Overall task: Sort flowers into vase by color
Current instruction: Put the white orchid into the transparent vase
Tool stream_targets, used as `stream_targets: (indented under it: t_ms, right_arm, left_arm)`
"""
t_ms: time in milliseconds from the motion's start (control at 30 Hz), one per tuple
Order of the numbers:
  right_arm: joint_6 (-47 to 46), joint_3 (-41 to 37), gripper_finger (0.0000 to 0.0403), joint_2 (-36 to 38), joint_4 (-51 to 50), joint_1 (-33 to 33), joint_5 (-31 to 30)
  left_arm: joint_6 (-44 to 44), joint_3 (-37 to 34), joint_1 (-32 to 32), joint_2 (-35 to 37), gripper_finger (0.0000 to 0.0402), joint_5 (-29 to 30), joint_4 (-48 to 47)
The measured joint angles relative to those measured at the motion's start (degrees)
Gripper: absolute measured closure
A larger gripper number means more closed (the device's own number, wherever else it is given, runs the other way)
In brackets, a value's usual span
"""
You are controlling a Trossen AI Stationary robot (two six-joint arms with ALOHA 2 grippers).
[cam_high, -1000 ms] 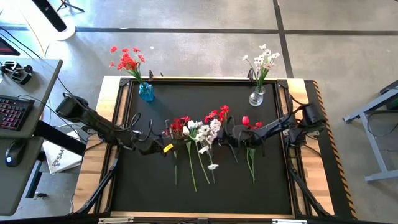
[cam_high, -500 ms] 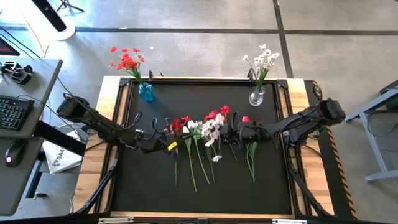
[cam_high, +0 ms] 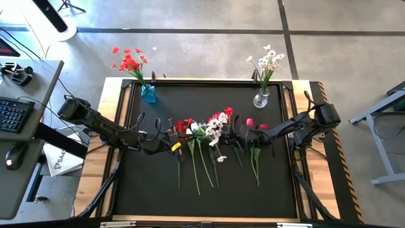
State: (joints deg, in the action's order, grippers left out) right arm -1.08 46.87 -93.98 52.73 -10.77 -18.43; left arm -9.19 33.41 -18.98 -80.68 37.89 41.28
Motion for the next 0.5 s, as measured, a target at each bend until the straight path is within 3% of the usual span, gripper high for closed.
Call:
stream_targets:
  t_ms: [267,500]
  right_arm:
    - [-0.44,-0.04,0.0305,0.00,1.53,2.23,5.27]
    - [1.20,-0.07,0.0381,0.00,1.49,2.54,5.45]
  left_arm:
    - [1.48,0.00,0.82,-0.09,0.0401,-0.11,0.04]
    - [4.73,0.05,1.67,-0.09,0.0379,-0.38,-0.92]
